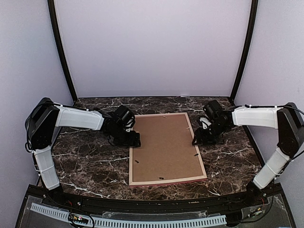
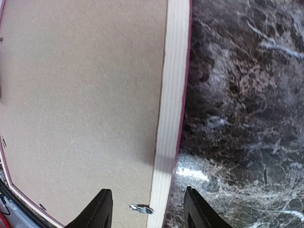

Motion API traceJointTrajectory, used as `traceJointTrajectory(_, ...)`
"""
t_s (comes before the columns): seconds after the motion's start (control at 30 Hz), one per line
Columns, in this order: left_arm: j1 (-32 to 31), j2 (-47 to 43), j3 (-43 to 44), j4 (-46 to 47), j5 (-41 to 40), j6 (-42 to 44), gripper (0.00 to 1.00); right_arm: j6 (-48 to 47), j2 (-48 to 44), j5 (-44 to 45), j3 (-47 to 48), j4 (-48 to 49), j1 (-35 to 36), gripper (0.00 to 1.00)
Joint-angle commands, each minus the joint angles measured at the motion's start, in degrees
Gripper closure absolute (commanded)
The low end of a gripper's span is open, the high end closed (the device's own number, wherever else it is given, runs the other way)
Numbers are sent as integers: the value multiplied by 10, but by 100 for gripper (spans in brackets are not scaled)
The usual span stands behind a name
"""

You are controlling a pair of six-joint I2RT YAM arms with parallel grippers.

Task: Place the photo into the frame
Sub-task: Adjust the backboard on the frame body, then press the fastener onto the backboard.

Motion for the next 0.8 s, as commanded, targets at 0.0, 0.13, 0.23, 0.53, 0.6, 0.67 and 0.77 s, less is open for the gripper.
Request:
traceJointTrajectory(0.0, 3, -16, -6, -7, -8, -1, 23, -9, -31, 26, -26, -37, 4, 48)
traceJointTrajectory(0.13, 3, -16, -6, -8, -9, -1, 23, -9, -53, 24, -46, -50, 6, 48)
traceJointTrajectory(0.23, 3, -15, -5, -7, -8, -1, 23, -8, -60, 21, -60, -52, 10, 49)
traceJointTrajectory(0.53, 3, -12, -1, -8, -6, 0, 23, -6, -44, 24, -71, -38, 21, 50)
traceJointTrajectory(0.6, 3, -12, 0, -8, -7, 1, 23, -7, -39, 24, -70, -37, 22, 51)
traceJointTrajectory(0.67, 3, -11, 0, -9, -7, 0, 23, -7, -35, 27, -69, -36, 22, 51)
traceJointTrajectory(0.77, 3, -11, 0, -9, -6, 1, 23, -9, -30, 32, -69, -37, 23, 52)
